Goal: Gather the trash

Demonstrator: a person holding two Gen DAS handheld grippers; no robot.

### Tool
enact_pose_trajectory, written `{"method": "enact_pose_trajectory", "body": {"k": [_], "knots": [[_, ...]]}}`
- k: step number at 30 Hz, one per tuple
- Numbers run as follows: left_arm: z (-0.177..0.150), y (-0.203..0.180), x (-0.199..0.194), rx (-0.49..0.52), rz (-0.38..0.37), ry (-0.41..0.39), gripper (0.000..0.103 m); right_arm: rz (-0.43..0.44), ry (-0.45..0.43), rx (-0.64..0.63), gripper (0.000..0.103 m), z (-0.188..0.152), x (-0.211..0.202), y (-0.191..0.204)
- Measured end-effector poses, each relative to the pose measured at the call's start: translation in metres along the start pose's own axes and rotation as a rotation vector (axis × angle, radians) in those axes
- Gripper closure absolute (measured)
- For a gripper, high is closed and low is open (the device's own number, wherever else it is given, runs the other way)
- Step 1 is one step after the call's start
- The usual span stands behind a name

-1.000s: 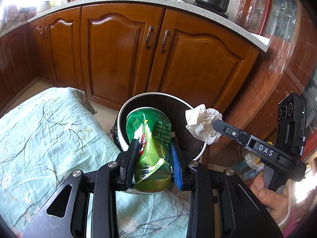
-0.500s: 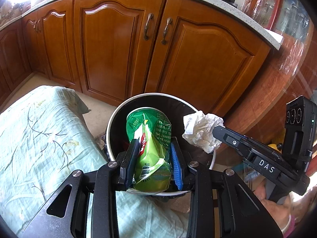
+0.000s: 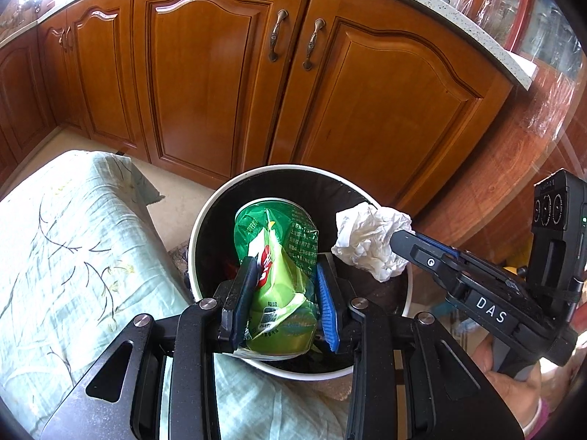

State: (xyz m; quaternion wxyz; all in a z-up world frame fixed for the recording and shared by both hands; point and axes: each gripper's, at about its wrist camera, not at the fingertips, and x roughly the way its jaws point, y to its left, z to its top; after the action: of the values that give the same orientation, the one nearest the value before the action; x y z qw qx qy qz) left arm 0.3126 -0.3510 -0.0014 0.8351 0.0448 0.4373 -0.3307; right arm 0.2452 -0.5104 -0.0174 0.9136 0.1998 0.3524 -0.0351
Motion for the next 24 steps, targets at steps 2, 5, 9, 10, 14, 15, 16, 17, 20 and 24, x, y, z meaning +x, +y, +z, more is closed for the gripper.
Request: {"method": "enact_pose_trajectory", "body": {"k": [2, 5, 9, 10, 14, 15, 16, 17, 20, 24], "knots": [[0.0, 0.001, 0.001, -0.003, -0.006, 0.006, 0.072, 0.005, 0.006, 0.007, 0.073, 0.0, 0.002, -0.001], [0.0, 0.004, 0.0, -0.019, -0.012, 0.008, 0.057, 0.012, 0.01, 0.022, 0.063, -0.002, 0.003, -0.002], [-0.004, 0.01, -0.012, -0.042, -0.022, -0.02, 0.047, 0.029, -0.006, 0.043, 0.053, -0.007, -0.003, -0.006], [-0.006, 0.012, -0.016, -0.047, -0.024, -0.029, 0.046, 0.034, -0.013, 0.048, 0.051, -0.009, -0.006, -0.005], [-0.023, 0.025, -0.036, -0.091, -0.026, -0.068, 0.04, 0.064, -0.061, 0.064, 0.029, -0.023, -0.023, -0.002], [-0.029, 0.029, -0.042, -0.108, -0.027, -0.077, 0.039, 0.072, -0.076, 0.069, 0.026, -0.027, -0.028, 0.0], [-0.035, 0.033, -0.047, -0.126, -0.028, -0.085, 0.036, 0.079, -0.088, 0.074, 0.022, -0.032, -0.033, 0.002], [-0.043, 0.038, -0.053, -0.146, -0.026, -0.094, 0.034, 0.085, -0.097, 0.079, 0.019, -0.037, -0.038, 0.004], [-0.068, 0.053, -0.071, -0.203, -0.024, -0.12, 0.033, 0.112, -0.117, 0.095, 0.014, -0.052, -0.051, 0.014], [-0.1, 0.066, -0.099, -0.248, 0.008, -0.17, 0.03, 0.136, -0.147, 0.081, 0.009, -0.073, -0.071, 0.035]]}}
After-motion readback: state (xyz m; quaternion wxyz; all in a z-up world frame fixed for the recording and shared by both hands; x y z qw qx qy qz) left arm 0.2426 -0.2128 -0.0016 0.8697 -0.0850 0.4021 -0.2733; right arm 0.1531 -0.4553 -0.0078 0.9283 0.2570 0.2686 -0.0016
